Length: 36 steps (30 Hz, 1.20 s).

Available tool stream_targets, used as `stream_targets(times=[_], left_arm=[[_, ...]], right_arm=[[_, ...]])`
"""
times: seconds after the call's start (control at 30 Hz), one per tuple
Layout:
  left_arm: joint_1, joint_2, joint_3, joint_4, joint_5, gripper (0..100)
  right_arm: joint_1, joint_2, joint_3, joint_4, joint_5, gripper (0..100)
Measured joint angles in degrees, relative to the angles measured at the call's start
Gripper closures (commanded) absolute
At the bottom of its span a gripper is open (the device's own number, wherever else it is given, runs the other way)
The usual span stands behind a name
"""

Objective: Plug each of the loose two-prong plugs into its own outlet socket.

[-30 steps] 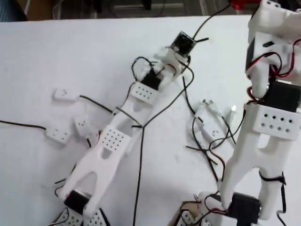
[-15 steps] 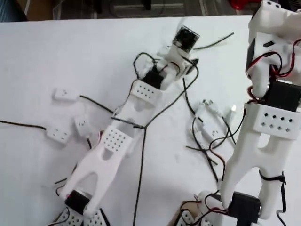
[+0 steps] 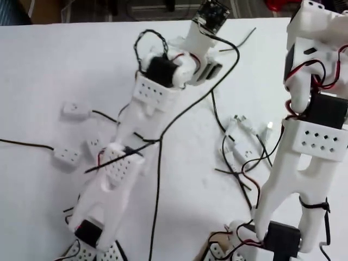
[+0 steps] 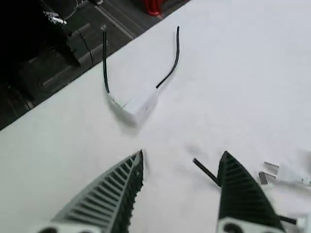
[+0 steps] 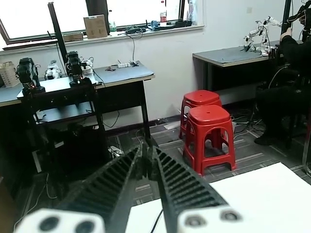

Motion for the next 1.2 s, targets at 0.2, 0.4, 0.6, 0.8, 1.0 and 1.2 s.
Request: stream_targets(times=[0.2,0.4,0.6,0.8,1.0,1.2], left_arm=[[-0.2,-9.1,-0.1,13.0,0.1,82],[-7.2,-18.3,-0.1,14.4,0.2,95],[-12.3,-29.5,2.8,14.4,0.3,92],[-17.8,-46.3,20.7,14.4,0.3,92],[-25.1,-68.5,48.9,12.7,0.3,92],[-35.3,-82.7,79.0,0.5,0.3,92]], right_arm=[[0.0,0.0,0.0,0.0,0.0,98.1],[0.0,0.0,0.0,0.0,0.0,98.1],[-0.6,0.0,0.0,0.0,0.0,98.1],[-1.8,0.0,0.0,0.3,0.0,98.1],[-2.8,-0.3,0.0,1.3,0.0,98.1],[-2.9,-1.1,0.0,2.2,0.0,98.1]])
